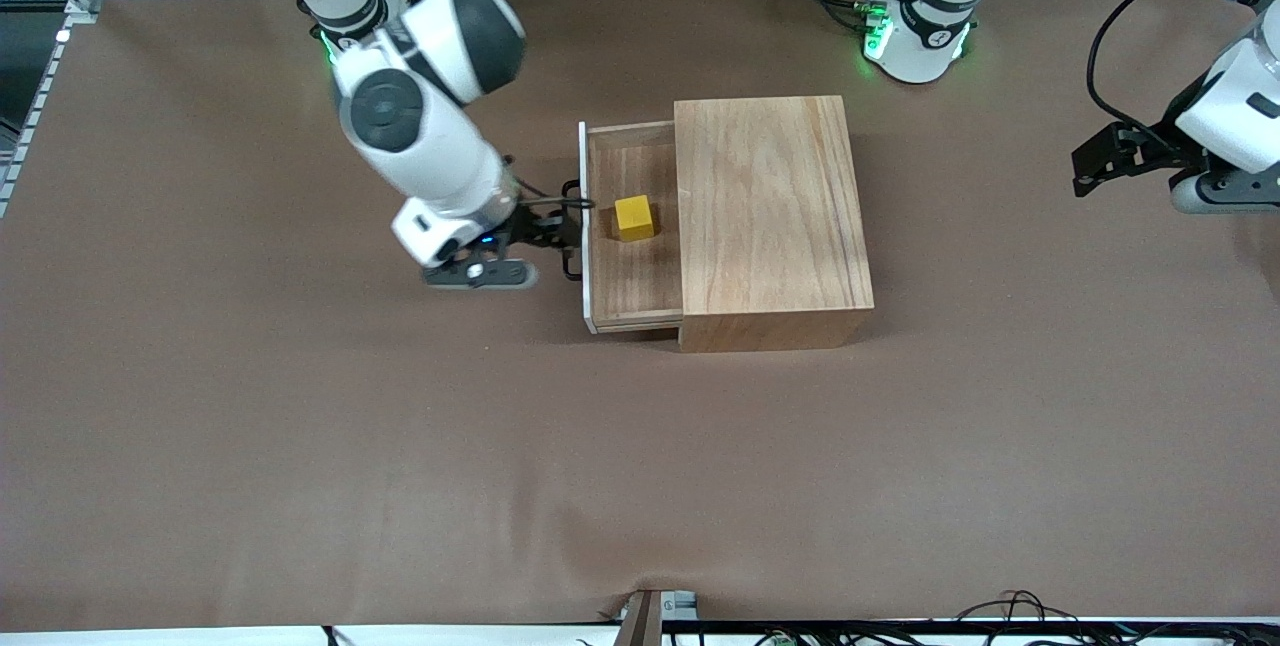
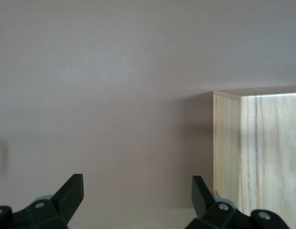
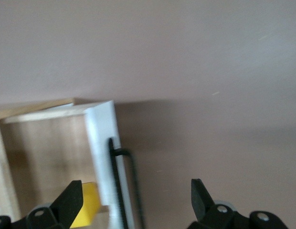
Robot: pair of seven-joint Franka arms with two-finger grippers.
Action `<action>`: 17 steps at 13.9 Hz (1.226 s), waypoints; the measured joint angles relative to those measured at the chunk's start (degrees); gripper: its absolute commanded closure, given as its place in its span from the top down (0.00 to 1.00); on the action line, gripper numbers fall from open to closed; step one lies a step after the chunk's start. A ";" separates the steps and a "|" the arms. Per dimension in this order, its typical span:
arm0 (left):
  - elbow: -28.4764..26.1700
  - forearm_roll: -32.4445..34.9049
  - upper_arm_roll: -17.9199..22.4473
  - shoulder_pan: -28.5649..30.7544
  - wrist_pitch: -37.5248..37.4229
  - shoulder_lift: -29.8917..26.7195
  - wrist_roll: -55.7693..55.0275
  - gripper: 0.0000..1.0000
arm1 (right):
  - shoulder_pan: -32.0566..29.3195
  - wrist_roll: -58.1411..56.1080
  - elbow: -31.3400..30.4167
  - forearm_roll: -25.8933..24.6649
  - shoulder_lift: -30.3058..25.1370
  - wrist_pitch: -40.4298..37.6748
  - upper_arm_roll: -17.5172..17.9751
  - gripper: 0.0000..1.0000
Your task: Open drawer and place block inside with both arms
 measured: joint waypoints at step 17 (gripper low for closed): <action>0.34 0.00 -1.48 0.82 -2.43 -0.42 -3.13 1.00 | -25.92 -28.27 0.32 -7.32 -19.85 -27.49 -4.90 1.00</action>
